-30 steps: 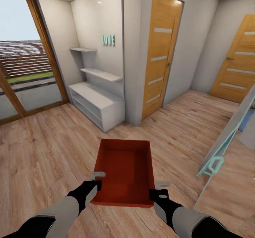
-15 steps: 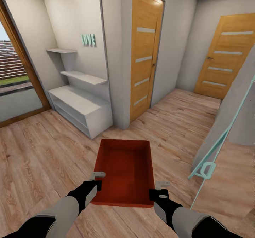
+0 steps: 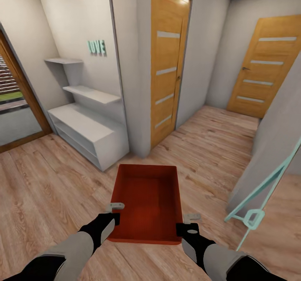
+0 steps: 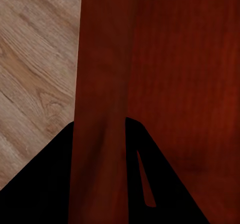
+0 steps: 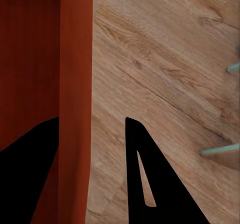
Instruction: Move the two storage containers from the living room to the garage. In the garage, place one container on the floor and stack the other container on top of it (either order is fine).
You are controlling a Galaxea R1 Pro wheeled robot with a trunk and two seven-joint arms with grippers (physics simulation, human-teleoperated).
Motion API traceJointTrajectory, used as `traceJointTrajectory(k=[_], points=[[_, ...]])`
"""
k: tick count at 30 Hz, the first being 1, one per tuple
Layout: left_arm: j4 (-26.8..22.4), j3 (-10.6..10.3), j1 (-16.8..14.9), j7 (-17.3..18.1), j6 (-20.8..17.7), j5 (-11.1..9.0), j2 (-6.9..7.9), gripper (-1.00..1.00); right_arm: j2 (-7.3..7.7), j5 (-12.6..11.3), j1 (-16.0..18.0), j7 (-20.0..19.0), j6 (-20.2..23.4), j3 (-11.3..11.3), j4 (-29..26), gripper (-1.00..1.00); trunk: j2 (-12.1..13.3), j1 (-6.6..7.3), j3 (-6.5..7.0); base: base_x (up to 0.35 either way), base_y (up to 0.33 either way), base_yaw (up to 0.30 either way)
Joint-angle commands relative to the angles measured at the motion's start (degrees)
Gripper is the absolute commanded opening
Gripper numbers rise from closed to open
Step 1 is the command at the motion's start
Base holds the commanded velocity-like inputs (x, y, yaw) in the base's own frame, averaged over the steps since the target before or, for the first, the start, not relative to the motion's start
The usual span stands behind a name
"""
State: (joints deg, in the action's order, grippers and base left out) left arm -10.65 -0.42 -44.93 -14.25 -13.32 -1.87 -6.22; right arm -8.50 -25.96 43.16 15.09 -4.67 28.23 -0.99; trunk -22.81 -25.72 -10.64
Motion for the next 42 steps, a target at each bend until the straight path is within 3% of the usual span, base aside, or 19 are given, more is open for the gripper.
traceJointTrajectory(k=[1, 17, 42], points=[[0.10, -0.23, 0.02, -0.34, -0.39, -0.41, -0.02, -1.00, -0.03, 0.12, 0.08, 0.20, -0.60, -0.28, -0.59, -1.00, -0.11, -0.06, -0.11, 0.323, 0.000, 0.000], [0.10, -0.22, 0.02, -0.34, -0.39, -0.41, -0.02, -1.00, -0.03, 0.12, 0.08, 0.19, -0.66, -0.28, -0.59, -1.00, -0.11, -0.06, -0.11, 0.323, 0.000, -0.013], [0.10, -0.20, 0.02, -0.34, -0.39, -0.41, -0.02, -1.00, -0.07, 0.12, 0.08, 0.21, -0.66, -0.28, -0.59, -1.00, -0.11, -0.06, -0.11, 0.323, 0.000, -0.274]])
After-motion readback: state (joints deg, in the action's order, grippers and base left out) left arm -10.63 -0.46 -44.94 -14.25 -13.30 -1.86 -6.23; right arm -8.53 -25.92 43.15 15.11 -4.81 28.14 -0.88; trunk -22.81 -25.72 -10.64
